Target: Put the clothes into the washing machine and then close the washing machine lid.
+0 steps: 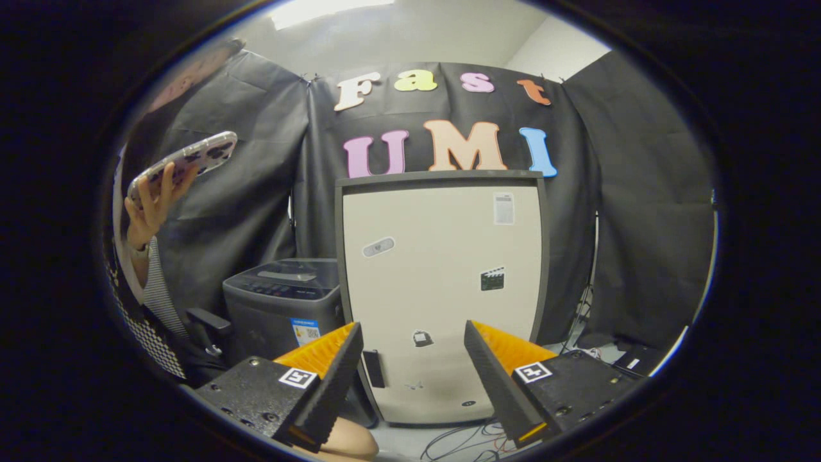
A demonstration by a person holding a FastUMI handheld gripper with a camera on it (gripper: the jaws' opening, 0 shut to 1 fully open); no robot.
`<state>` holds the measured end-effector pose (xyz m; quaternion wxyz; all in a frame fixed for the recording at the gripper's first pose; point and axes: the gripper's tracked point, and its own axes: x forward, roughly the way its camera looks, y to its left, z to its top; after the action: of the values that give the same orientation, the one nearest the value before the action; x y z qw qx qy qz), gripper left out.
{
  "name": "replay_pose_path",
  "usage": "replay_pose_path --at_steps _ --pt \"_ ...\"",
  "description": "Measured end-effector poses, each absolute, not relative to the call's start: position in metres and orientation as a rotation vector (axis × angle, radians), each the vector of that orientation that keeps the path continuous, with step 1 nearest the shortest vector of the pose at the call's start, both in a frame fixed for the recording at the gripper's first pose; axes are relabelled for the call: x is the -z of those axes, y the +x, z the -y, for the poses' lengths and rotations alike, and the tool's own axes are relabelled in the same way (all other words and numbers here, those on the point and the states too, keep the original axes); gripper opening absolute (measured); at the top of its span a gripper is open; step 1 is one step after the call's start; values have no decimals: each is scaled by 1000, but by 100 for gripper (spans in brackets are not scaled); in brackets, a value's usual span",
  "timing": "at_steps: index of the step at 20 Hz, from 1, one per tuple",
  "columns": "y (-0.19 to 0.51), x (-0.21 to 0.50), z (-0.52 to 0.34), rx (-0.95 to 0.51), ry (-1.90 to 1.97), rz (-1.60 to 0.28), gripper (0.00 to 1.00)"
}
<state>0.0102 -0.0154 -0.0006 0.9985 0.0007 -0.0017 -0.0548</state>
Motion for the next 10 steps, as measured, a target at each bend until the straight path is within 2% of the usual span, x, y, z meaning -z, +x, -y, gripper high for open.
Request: replay_pose_path --at_steps 10 --pt "10 1 17 117 3 4 96"
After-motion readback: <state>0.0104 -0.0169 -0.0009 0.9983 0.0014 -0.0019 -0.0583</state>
